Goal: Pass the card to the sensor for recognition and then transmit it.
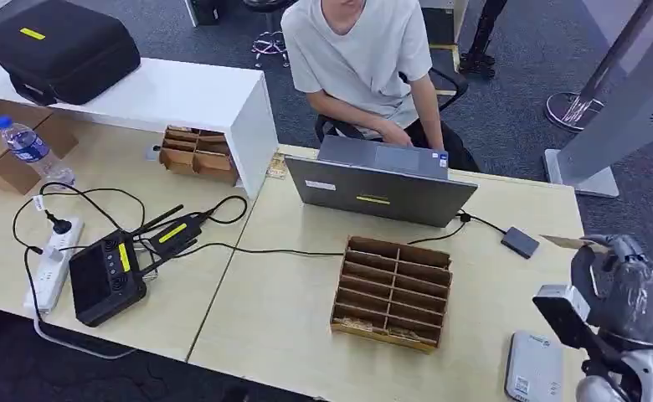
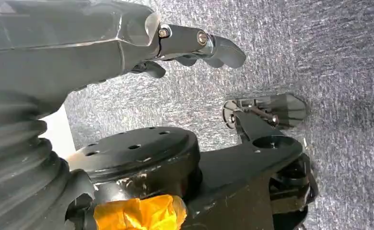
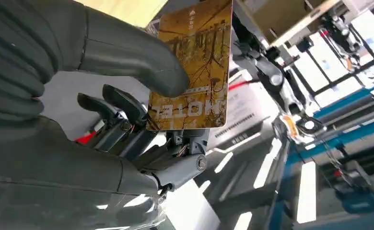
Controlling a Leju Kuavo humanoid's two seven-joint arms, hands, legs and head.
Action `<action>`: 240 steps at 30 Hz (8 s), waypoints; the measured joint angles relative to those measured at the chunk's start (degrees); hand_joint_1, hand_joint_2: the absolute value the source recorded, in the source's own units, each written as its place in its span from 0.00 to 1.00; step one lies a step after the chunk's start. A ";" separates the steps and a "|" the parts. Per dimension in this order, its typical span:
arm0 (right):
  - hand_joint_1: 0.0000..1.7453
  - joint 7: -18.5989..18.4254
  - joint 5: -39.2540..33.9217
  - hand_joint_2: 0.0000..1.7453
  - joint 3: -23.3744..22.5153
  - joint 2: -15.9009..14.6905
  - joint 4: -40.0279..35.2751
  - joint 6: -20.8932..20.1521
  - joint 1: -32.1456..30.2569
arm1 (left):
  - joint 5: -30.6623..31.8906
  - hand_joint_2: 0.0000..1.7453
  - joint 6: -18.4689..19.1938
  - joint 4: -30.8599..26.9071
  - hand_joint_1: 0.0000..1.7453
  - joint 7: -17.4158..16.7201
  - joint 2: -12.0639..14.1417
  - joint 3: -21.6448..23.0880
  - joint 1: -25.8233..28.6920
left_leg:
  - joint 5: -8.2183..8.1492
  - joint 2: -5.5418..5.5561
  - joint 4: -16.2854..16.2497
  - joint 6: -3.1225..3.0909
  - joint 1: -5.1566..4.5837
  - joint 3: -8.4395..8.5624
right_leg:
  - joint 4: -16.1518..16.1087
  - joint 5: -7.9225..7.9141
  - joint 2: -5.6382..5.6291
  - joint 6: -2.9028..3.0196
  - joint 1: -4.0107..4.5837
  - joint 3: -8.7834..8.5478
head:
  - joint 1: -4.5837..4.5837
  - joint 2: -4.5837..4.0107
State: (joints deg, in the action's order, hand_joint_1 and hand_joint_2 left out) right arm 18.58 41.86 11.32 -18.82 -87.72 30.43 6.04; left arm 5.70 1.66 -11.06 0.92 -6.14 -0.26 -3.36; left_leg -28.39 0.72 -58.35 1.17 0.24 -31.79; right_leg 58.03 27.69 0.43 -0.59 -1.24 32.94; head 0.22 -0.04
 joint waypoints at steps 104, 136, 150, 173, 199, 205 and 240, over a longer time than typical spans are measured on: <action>1.00 4.74 31.08 1.00 -18.37 9.90 2.12 6.40 15.50 | 7.32 1.00 2.19 0.00 0.00 -2.62 0.20 -2.34 -2.34 | 0.24 -0.84 -0.15 -0.05 -0.05 0.01 | 0.17 -0.50 -0.76 -0.04 -0.05 0.08 | 0.00 0.00; 0.00 -16.68 46.11 1.00 20.22 19.56 63.85 3.98 63.54 | 11.91 1.00 7.13 0.00 0.00 -3.89 -0.31 1.18 -4.74 | 0.62 -0.50 -0.29 0.05 -0.01 -0.44 | 0.30 -0.71 -0.52 0.02 -0.01 0.55 | 0.00 0.00; 0.00 -9.16 34.50 1.00 18.80 15.12 52.02 6.47 49.88 | 10.25 1.00 5.40 0.00 0.00 -4.04 -0.28 1.16 -4.16 | 0.60 -0.43 -0.29 0.04 0.00 -0.46 | 0.22 -0.70 -0.44 0.02 0.01 0.56 | -0.02 0.00; 0.00 -9.51 32.73 1.00 5.27 0.48 -4.48 6.49 -1.08 | 7.30 1.00 2.86 0.02 0.00 -2.38 -0.26 -1.68 -1.87 | 0.47 -0.27 -0.28 -0.06 0.00 -0.70 | 0.09 -0.61 -0.27 -0.01 0.01 0.68 | 0.00 0.00; 0.00 -22.03 31.57 1.00 9.67 -6.71 -24.77 5.79 -25.34 | 6.23 1.00 1.57 0.00 0.00 -1.44 -0.28 -5.46 -0.91 | 0.30 -0.37 -0.28 -0.14 0.00 -0.71 | 0.09 -0.44 -0.33 -0.14 0.00 0.64 | 0.00 0.00; 0.00 -20.24 26.35 1.00 14.80 -6.69 -18.32 5.26 -21.48 | 7.00 1.00 1.90 0.00 0.00 -1.92 -0.31 -5.46 -1.12 | 0.30 -0.41 -0.28 -0.14 0.00 -0.69 | 0.10 -0.44 -0.35 -0.14 0.00 0.64 | 0.00 0.00; 0.00 -10.07 14.07 1.00 32.46 0.85 4.15 4.59 -8.71 | 9.92 1.00 3.10 0.00 0.00 -4.20 -0.31 -5.46 -2.94 | 0.31 -0.40 -0.28 -0.13 0.01 -0.69 | 0.12 -0.44 -0.34 -0.14 0.02 0.65 | 0.00 0.00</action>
State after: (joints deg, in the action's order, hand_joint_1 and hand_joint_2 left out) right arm 8.50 55.93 43.78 -17.97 -83.58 35.01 -2.67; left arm 15.63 4.77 -11.06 -3.28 -6.45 -5.73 -6.30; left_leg -28.08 0.32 -58.63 1.04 0.25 -32.48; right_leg 58.15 27.26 0.09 -0.73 -1.22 33.58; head 0.22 -0.04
